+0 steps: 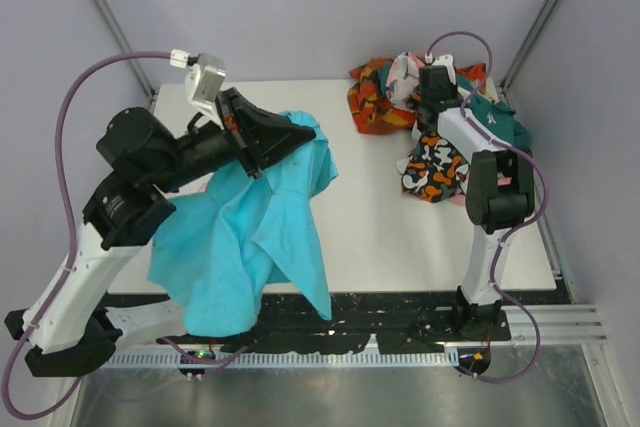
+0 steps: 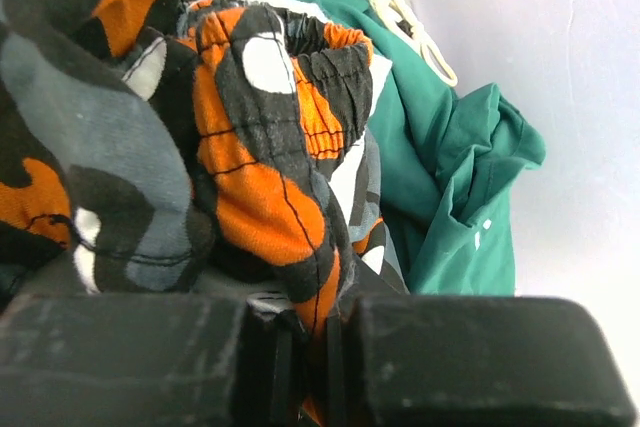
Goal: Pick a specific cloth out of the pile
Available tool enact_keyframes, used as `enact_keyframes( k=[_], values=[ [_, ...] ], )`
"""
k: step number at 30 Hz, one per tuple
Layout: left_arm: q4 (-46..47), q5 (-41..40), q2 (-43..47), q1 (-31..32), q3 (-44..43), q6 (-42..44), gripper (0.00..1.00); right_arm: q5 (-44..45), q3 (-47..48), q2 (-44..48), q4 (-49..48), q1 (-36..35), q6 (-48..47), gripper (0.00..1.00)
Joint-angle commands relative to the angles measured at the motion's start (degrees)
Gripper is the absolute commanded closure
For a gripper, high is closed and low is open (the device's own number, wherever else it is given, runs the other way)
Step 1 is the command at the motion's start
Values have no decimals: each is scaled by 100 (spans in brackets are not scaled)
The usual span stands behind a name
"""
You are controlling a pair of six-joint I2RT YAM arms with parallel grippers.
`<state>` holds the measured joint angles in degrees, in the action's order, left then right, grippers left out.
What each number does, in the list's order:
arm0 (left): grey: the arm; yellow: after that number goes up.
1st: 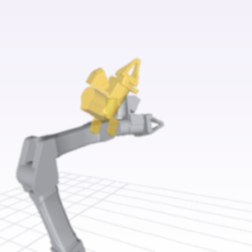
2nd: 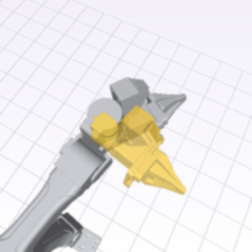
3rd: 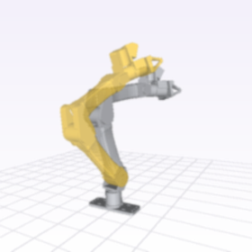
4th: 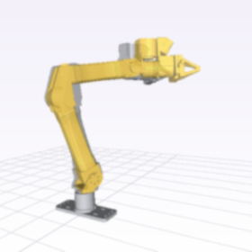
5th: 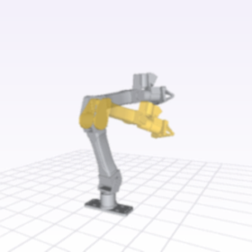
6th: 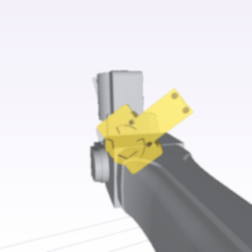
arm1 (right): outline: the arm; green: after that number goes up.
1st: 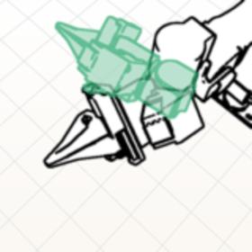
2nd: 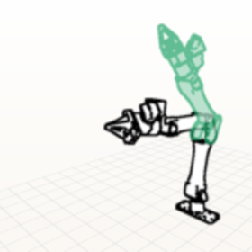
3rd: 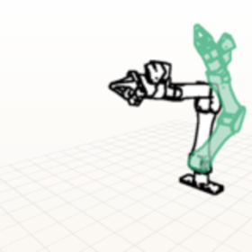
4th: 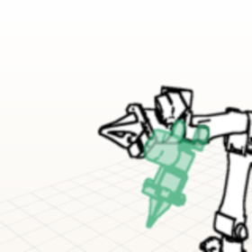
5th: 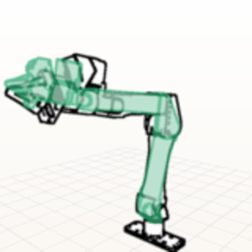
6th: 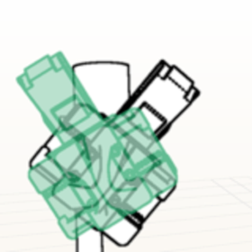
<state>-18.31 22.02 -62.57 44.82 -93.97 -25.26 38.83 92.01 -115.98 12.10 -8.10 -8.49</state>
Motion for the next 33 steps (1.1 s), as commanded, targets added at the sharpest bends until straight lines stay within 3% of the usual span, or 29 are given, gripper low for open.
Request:
enact_keyframes(
  k=[1, 9, 12, 18, 21, 24, 27, 33],
  values=[
    [-657, -286, -20, 150, 221, 328, 100, -288, -367, 312, 530, 45, 524, 94],
    [-174, -743, 174, 185, 1248, 74, 100, -429, -982, 928, 557, 28, 638, 83],
    [-68, -734, 192, 220, 1679, -14, 100, -481, -1184, 1165, 574, 28, 647, 62],
    [81, -1138, 254, 326, 2278, -357, 100, -937, -1430, 1631, 671, 19, 638, 44],
    [178, -1121, 122, 405, 2453, -489, 100, -1192, -1589, 1912, 767, 1, 682, 13],
    [126, -1234, -132, 414, 2655, -550, 100, -1255, -1861, 2394, 768, -34, 665, 5],
    [-329, -1822, -335, 414, 2849, -586, 1, -1229, -2195, 3035, 881, -25, 831, 5],
    [-1017, -3237, 173, 414, 3244, -490, 0, -1255, -2861, 4484, 1111, -34, 1393, 5]
  ],
)
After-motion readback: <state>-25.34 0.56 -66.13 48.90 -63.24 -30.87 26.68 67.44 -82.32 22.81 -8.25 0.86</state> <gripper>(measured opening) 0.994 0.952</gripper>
